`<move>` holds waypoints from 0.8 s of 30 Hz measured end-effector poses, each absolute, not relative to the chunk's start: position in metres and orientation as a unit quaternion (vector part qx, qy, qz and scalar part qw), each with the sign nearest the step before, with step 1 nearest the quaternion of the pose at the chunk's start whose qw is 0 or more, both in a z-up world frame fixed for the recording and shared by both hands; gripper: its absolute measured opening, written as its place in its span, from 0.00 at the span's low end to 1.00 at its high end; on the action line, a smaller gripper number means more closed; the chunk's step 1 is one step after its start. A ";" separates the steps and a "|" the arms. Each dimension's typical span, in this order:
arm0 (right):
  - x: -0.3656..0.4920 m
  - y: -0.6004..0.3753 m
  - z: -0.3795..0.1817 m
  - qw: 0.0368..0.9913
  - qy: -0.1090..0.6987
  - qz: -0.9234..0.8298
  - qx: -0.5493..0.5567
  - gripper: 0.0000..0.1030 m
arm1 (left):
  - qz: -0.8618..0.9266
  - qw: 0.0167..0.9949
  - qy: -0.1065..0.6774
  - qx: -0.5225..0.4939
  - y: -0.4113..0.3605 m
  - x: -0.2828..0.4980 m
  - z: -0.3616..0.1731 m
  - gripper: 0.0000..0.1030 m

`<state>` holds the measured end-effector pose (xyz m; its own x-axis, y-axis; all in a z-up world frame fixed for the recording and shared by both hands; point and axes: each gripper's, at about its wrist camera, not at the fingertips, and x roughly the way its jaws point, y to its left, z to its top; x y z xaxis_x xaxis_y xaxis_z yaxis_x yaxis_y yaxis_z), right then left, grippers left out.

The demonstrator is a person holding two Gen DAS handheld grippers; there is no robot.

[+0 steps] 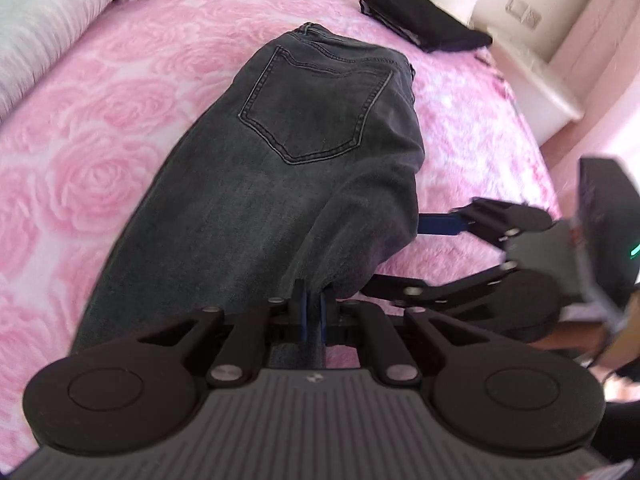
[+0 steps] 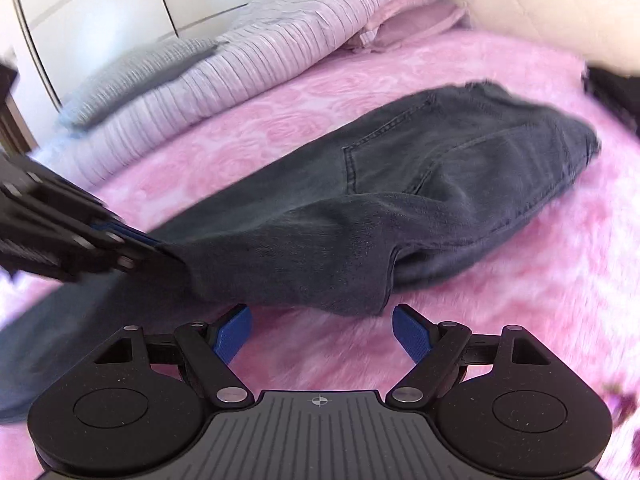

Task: Fold clothes
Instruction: 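Fold the hems over toward the waistband with the left gripper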

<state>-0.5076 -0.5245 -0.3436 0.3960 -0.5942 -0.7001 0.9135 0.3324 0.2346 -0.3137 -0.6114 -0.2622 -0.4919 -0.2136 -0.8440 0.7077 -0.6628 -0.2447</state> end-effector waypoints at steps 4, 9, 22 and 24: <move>-0.507 -0.531 -0.339 0.761 0.249 -0.521 0.297 0.79 | -0.821 0.278 0.226 0.444 -0.602 -0.325 -0.263 0.19; -0.511 -0.536 -0.328 0.751 0.241 -0.549 0.278 0.79 | -0.832 0.261 0.065 0.485 -0.562 -0.359 -0.259 0.30; -0.512 -0.531 -0.333 0.750 0.246 -0.525 0.318 0.79 | -0.836 0.276 0.181 0.437 -0.606 -0.350 -0.266 0.11; -0.507 -0.536 -0.339 0.748 0.224 -0.530 0.332 0.79 | -0.837 0.266 0.198 0.435 -0.614 -0.348 -0.265 0.11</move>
